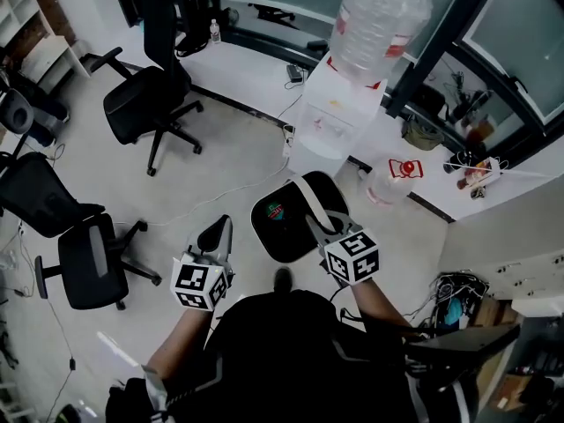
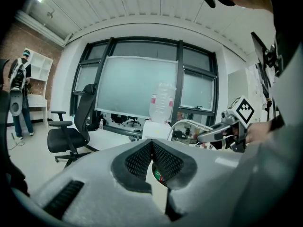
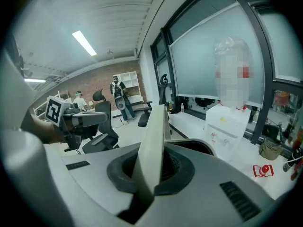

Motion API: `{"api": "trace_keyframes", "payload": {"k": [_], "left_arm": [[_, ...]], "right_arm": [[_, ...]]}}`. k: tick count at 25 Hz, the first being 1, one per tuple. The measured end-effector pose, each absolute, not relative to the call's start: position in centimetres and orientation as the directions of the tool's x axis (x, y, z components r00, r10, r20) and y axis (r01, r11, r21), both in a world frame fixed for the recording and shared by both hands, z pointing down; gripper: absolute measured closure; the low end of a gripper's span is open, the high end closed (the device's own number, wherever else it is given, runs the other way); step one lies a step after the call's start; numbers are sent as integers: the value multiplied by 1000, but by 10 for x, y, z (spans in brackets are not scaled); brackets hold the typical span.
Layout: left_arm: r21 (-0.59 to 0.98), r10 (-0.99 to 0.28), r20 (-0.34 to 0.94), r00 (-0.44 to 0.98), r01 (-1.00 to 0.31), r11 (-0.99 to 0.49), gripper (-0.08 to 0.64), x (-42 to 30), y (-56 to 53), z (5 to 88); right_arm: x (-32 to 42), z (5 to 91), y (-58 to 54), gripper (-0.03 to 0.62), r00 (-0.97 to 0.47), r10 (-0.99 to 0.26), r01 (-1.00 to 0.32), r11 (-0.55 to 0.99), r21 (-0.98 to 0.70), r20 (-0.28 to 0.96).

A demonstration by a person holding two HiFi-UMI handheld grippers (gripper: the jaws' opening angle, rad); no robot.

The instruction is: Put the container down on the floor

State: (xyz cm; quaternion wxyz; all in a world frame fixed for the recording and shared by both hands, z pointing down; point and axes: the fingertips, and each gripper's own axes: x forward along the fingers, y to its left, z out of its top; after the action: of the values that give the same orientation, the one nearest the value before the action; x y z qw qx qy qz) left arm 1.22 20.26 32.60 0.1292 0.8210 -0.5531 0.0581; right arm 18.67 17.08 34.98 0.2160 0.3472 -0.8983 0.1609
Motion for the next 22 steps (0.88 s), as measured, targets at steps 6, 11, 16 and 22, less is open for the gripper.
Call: {"api": "trace_keyframes", "payload": {"k": [6, 11, 16, 22], "left_arm": [[122, -889, 258, 378, -925, -359, 554, 45, 174, 333], [117, -886, 280, 368, -930, -349, 554, 60, 159, 337], [115, -894, 277, 352, -936, -332, 554, 60, 145, 335], [150, -894, 279, 351, -935, -320, 554, 54, 124, 343]], "right_arm": [[202, 356, 142, 583, -696, -526, -658, 740, -141, 488], [213, 359, 117, 583, -706, -518, -649, 747, -147, 483], [211, 360, 99, 583, -715, -502, -631, 764, -139, 487], [200, 362, 74, 583, -717, -494, -627, 766, -144, 491]]}}
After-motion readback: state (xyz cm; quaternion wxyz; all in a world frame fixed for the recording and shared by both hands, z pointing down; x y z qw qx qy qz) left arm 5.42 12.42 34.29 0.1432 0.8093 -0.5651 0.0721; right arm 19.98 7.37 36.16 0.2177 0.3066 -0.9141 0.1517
